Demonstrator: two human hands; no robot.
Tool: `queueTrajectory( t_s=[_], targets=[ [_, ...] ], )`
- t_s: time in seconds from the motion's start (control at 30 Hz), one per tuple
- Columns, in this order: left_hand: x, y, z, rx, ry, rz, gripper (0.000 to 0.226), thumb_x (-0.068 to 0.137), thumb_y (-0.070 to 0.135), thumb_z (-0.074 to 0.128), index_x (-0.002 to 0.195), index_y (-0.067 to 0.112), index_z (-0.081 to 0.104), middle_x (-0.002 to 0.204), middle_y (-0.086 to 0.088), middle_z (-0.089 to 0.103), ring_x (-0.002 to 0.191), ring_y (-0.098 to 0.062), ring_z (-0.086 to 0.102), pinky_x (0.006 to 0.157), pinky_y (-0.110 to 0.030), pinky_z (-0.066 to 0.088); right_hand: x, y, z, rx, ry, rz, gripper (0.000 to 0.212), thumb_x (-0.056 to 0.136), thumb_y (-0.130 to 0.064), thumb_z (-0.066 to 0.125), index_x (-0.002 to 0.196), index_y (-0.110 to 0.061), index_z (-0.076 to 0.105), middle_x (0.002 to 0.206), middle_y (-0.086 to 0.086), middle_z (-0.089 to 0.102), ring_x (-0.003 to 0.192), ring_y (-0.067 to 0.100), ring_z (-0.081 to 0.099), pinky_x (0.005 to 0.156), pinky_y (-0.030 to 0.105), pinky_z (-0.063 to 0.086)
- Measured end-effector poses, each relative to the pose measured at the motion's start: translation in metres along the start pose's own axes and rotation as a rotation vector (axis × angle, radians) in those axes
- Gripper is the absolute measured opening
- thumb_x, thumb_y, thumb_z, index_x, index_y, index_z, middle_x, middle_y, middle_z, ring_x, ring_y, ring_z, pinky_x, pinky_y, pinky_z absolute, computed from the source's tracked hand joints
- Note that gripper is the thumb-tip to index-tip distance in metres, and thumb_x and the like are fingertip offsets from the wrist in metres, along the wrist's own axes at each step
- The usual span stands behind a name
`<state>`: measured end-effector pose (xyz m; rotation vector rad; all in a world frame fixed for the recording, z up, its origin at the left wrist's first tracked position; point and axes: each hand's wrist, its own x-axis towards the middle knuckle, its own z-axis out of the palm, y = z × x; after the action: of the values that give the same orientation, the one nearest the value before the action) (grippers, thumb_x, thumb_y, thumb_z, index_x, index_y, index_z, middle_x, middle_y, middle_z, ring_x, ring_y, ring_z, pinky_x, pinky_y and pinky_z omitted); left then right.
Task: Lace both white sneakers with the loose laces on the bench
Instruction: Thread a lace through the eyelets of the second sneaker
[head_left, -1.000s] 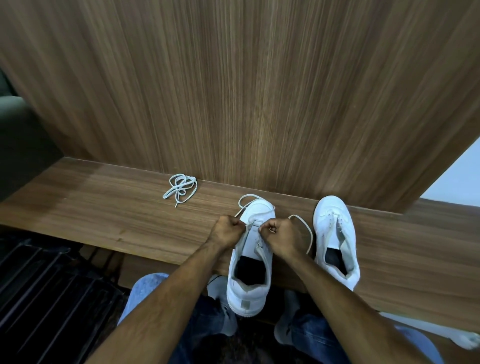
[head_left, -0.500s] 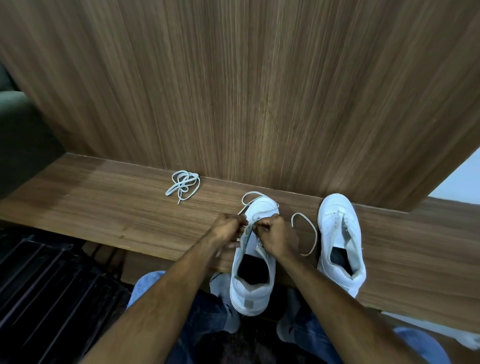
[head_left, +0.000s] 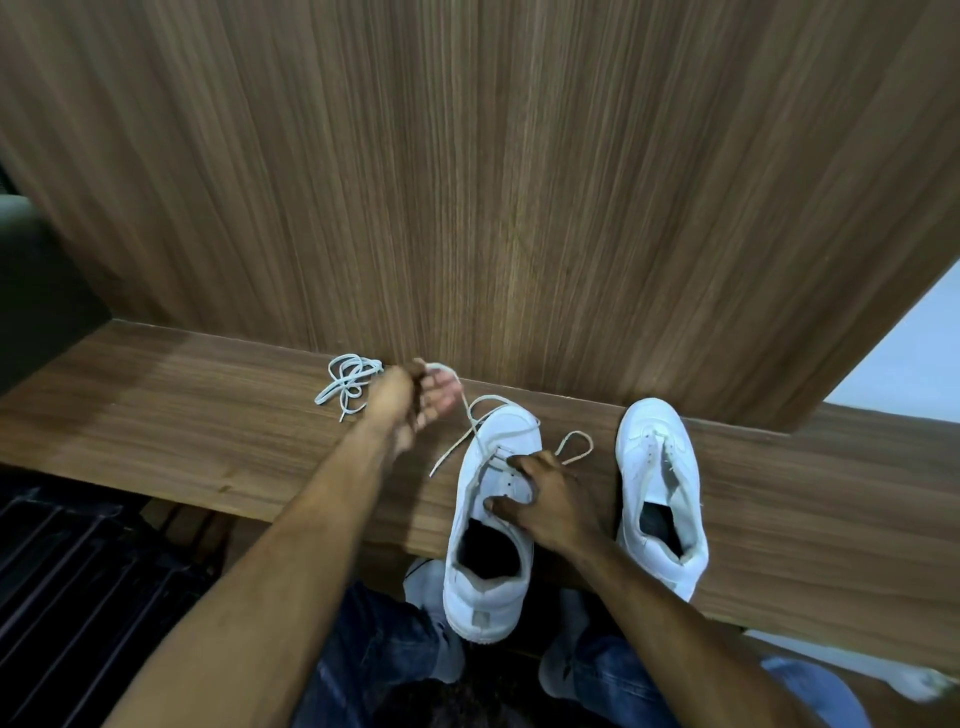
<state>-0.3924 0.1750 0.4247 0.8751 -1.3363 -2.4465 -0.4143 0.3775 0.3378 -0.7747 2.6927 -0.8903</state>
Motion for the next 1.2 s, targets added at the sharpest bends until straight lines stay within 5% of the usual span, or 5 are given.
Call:
queueTrajectory(
  t_s=[0.2,0.47,0.73,1.03,1.2],
  targets=[
    [0.008,0.036,-0.013,-0.297,0.154,0.181,0.016,0.100,0.017,0.038,0.103,0.013,0.053,0.075,-0.001,0.069,0.061,-0.014,0.071,0.050,-0.022,0.055,-0.003,-0.001,0.003,-0.075,0.116,-0.061,0.065,0.071,-0.055,0.073,0.127,-0.028,0.057,0.120,-0.006,0.053,0.120,0.017,0.046,0.096,0.034,0.044],
    [-0.014,-0.079,-0.025,0.685,-0.032,-0.177,0.022,0.091,0.034,0.061,0.074,0.020,0.058,0.061,0.001,0.056,0.046,-0.010,0.048,0.048,-0.018,0.040,-0.014,-0.006,0.008,0.017,0.123,0.029,0.043,0.075,-0.055,0.071,0.106,-0.026,0.070,0.110,-0.011,0.063,0.096,0.012,0.064,0.077,0.028,0.050],
    [0.004,-0.072,0.001,0.607,-0.006,0.026,0.027,0.087,0.000,0.063,0.063,0.010,0.054,0.061,-0.013,0.056,0.043,-0.016,0.052,0.045,-0.023,0.036,-0.013,-0.013,0.003,-0.076,0.043,0.100,0.046,0.079,-0.057,0.066,0.114,-0.029,0.066,0.120,-0.013,0.060,0.107,0.013,0.062,0.083,0.030,0.049],
    [0.004,0.044,0.008,-0.136,0.186,0.264,0.016,0.094,0.005,0.052,0.081,0.012,0.058,0.060,-0.004,0.061,0.048,-0.011,0.064,0.050,-0.022,0.056,-0.012,-0.013,0.001,-0.067,0.014,0.140,0.047,0.076,-0.057,0.068,0.114,-0.030,0.068,0.120,-0.013,0.062,0.111,0.013,0.061,0.087,0.029,0.047],
    [-0.001,-0.010,-0.009,0.417,0.165,0.119,0.017,0.094,0.014,0.054,0.078,0.015,0.061,0.058,-0.006,0.054,0.041,-0.015,0.047,0.038,-0.021,0.037,-0.012,-0.015,0.000,-0.054,0.002,0.168,0.049,0.075,-0.058,0.069,0.115,-0.029,0.067,0.121,-0.015,0.063,0.112,0.012,0.060,0.087,0.028,0.047]
  ],
)
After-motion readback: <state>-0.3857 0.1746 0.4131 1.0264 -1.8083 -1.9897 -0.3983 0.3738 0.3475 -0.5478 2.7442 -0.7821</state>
